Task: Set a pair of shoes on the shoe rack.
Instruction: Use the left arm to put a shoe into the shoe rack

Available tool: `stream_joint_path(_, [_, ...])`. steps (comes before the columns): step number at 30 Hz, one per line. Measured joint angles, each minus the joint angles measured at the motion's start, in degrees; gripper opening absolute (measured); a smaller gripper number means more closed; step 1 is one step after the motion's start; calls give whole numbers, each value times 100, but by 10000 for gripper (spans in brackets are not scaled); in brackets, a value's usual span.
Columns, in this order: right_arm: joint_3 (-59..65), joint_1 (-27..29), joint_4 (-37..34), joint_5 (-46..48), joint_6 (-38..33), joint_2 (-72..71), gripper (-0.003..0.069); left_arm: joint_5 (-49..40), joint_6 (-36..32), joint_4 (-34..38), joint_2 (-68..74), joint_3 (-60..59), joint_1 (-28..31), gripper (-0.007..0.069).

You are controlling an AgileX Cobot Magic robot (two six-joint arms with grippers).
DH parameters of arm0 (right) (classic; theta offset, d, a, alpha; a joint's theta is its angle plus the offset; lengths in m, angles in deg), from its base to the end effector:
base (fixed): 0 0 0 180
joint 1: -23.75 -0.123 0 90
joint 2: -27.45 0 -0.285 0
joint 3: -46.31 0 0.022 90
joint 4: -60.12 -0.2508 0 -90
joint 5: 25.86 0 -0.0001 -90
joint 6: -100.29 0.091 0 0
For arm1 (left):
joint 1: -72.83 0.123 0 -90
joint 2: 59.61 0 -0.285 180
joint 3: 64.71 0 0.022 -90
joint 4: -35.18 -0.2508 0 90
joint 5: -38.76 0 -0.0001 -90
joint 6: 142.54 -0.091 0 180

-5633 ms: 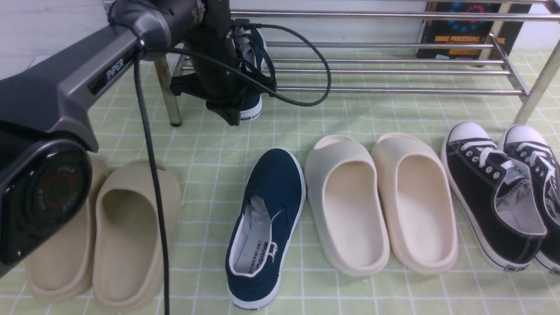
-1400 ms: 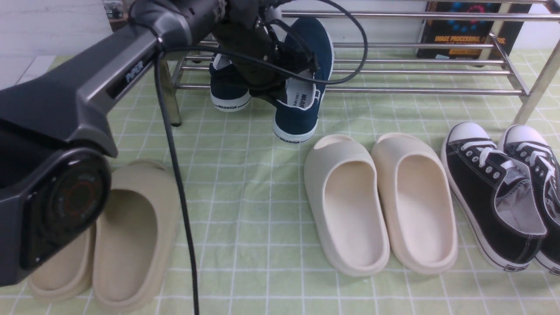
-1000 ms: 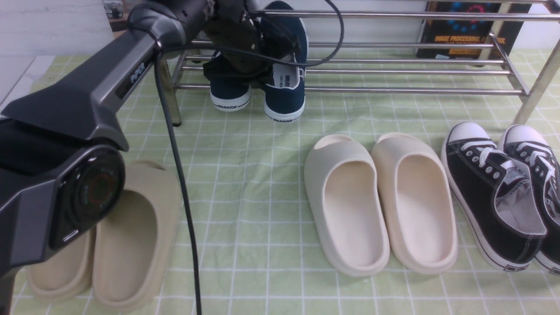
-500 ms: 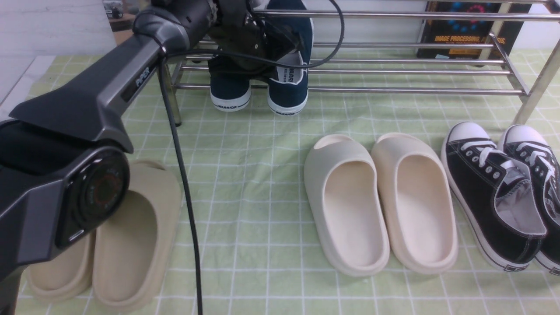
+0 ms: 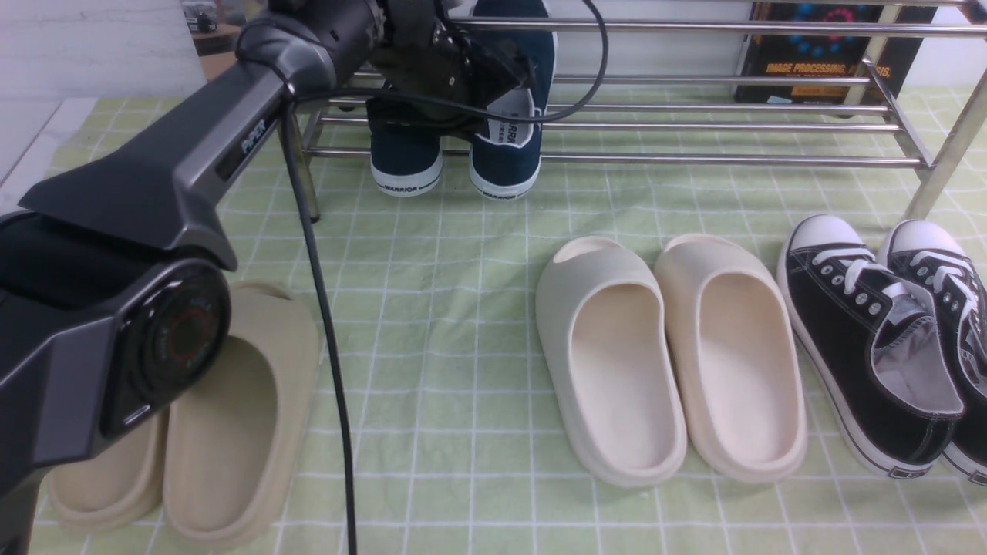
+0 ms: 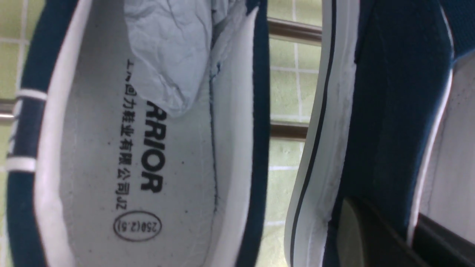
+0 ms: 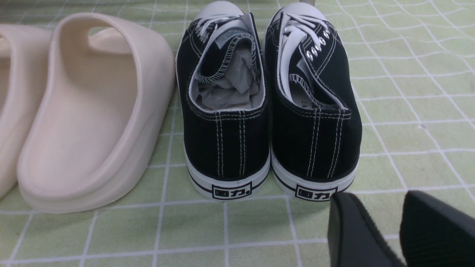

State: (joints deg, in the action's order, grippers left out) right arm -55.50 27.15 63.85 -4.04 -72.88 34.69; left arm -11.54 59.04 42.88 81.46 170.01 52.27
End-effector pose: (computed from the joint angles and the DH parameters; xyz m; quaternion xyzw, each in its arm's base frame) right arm 0.0522 -0.0053 0.1738 0.0547 0.8031 -0.0099 0.5933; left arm 0.4957 -0.1960 0.2744 -0.0290 0.9270 -0.1921 0.3209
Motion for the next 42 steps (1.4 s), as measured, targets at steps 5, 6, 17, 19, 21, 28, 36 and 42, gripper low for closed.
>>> stream_joint_path(5, [0,0,0,0,0,0,239,174,0,-73,44,4,0,91])
stream_joint_path(6, [0,0,0,0,0,0,239,212,0,-74,44,11,0,113])
stream_joint_path(17, [0,0,0,0,0,0,239,-428,-72,-113,-354,481,-5,287])
stream_joint_path(19, [0,0,0,0,0,0,239,-665,-248,-119,-564,587,-33,255])
stream_joint_path(21, [0,0,0,0,0,0,239,-916,-455,-123,-736,633,-73,210])
stream_joint_path(28, [0,0,0,0,0,0,239,-2041,-1042,-118,-749,631,-309,5])
stream_joint_path(36, [0,0,0,0,0,0,239,-2113,-1097,-228,184,519,-327,-13])
stream_joint_path(42, [0,0,0,0,0,0,239,-1776,-635,-217,421,519,-327,-13])
